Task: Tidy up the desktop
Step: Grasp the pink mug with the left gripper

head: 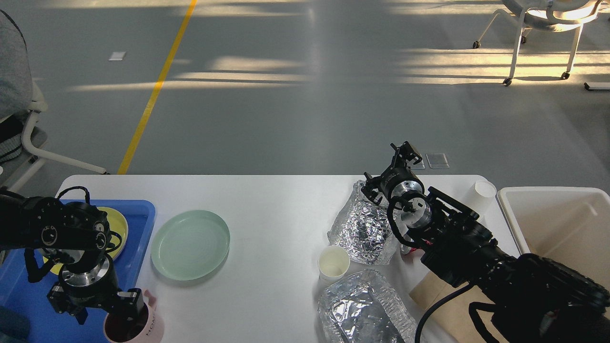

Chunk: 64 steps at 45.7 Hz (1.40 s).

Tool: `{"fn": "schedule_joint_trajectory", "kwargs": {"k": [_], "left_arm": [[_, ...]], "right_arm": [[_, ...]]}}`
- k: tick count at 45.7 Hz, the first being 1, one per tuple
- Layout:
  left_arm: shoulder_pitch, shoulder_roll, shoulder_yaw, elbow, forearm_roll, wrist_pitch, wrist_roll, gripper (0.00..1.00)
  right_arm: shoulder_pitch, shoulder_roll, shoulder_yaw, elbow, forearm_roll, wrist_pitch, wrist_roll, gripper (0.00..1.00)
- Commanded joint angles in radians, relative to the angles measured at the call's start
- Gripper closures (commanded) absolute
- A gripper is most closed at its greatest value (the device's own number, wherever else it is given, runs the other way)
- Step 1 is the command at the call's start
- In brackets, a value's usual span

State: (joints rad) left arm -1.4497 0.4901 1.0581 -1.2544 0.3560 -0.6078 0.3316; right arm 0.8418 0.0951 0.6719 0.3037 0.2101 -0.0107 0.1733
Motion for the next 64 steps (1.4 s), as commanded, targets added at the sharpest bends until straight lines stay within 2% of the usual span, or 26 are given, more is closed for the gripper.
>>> {"fn": "schedule_joint_trajectory", "kwargs": {"k": [1,5,13,18,37,51,57,61,64], "left_arm": [[0.011,-0.013,-0.001,0.000,0.000,0.005,0.000,0.65],[0.012,-0.024,-0.001,0.000,0.000,0.007,0.000,0.76],[0.009,-0.025,-0.003,0.000,0.000,0.003,0.001,0.86],[0.009,-0.025,-0.003,0.000,0.000,-0.009,0.003,1.00],[-0.014,-0.024,-0.020,-0.014,-0.003,-0.029,0.003,1.00],[-0.083,-0.005,-0.093,-0.014,-0.018,-0.165,0.001,1.00],[-0.149,0.030,-0.125,-0.014,-0.020,-0.249,0.001,1.00],[-0.219,0.070,-0.165,-0.010,-0.020,-0.352,0.004,1.00],[-0.268,0.090,-0.185,-0.002,-0.022,-0.352,0.004,1.00]], "right_arm": [[0.000,0.000,0.000,0.000,0.002,0.000,0.000,0.00],[-0.001,0.000,0.000,0.000,0.002,0.000,0.000,0.00],[0.000,0.000,0.000,0.000,0.000,0.000,0.000,0.00],[0.000,0.000,0.000,0.000,0.002,0.000,0.000,0.00],[0.000,0.000,0.000,0.000,0.000,0.000,0.000,0.00],[-0.001,0.000,0.000,0.000,0.002,0.000,0.000,0.00],[0.000,0.000,0.000,0.000,0.000,0.000,0.000,0.00],[0.000,0.000,0.000,0.000,0.000,0.000,0.000,0.00],[-0.001,0.000,0.000,0.000,0.000,0.000,0.000,0.00]]}}
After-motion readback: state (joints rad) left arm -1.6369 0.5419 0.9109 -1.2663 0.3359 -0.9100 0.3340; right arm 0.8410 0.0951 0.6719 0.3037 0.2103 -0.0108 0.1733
